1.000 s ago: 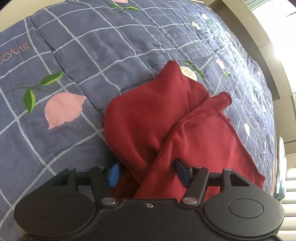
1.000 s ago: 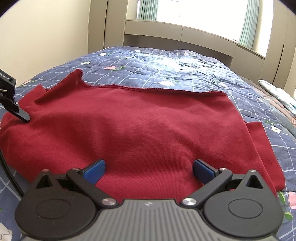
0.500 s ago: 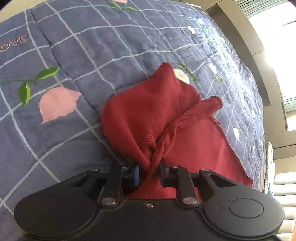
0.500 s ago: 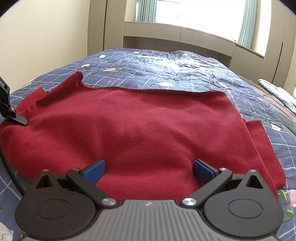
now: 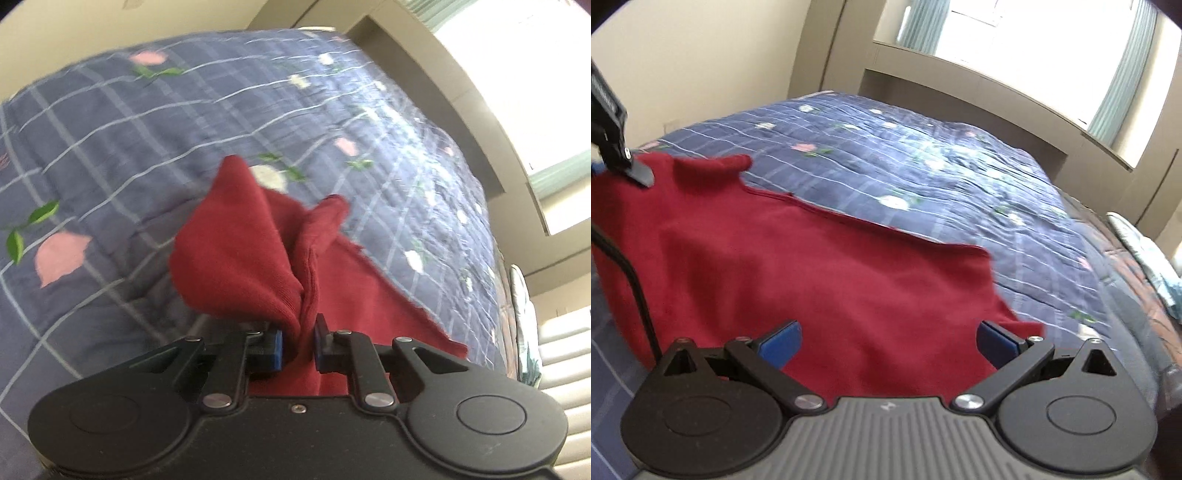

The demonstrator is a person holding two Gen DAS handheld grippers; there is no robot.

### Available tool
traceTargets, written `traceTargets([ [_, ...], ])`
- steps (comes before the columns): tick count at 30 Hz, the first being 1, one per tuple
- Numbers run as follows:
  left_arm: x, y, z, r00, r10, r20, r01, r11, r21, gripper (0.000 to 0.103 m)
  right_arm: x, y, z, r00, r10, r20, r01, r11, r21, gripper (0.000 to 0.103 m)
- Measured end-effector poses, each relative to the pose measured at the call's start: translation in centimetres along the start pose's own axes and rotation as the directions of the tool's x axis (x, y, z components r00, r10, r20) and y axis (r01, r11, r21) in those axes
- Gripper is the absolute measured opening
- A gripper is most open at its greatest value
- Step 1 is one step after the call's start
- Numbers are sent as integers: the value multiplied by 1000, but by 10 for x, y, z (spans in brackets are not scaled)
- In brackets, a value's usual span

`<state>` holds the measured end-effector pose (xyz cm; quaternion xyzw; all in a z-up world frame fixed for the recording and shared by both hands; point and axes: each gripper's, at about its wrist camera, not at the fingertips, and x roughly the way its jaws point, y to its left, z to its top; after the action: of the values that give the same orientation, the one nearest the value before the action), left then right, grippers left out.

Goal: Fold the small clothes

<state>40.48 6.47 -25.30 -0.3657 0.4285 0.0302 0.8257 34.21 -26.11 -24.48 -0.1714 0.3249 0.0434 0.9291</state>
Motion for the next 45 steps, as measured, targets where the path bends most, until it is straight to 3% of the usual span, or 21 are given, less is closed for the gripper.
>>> traceTargets([
  [5,-3,-60,-10,1000,-24,16,21,990,142,15,-7,-42,-16,999,-38,-15,38,998,40,103],
  [9,4,-118,-29,999,-40,-6,40,955,294,15,-15,-75,-33,997,-63,-37,65,995,77,103],
  [12,11,-166,-58,997,-56,-44,69,886,459,15,-20,-98,-50,994,-91,-64,97,990,99,103],
  [16,30,-215,-112,988,-50,-145,132,756,641,16,-22,-126,-74,984,-132,-117,146,981,124,103],
  [18,44,-230,-137,980,-18,-196,150,714,684,17,-24,-140,-84,979,-150,-135,168,976,136,103],
  [19,50,-234,-146,977,2,-215,151,705,693,18,-24,-146,-88,978,-156,-141,175,975,139,103],
  [23,62,-240,-168,970,44,-239,137,711,690,21,-27,-164,-100,974,-167,-155,191,969,157,103],
  [26,64,-237,-173,966,49,-254,139,730,669,25,-26,-172,-104,977,-137,-161,166,968,189,103],
  [29,67,-240,-174,965,63,-255,129,732,669,33,-24,-180,-105,979,-114,-167,149,965,216,103],
  [34,61,-250,-179,968,56,-244,129,723,679,61,-23,-189,-101,976,-110,-186,155,956,248,103],
  [39,56,-262,-192,975,22,-220,148,678,720,64,-25,-202,-99,969,-137,-204,192,942,277,103],
  [42,58,-269,-197,965,-29,-262,216,660,720,64,-28,-208,-104,961,-168,-221,225,936,270,103],
  [45,59,-271,-202,964,-23,-264,218,639,738,64,-29,-213,-110,950,-188,-250,254,929,268,103],
])
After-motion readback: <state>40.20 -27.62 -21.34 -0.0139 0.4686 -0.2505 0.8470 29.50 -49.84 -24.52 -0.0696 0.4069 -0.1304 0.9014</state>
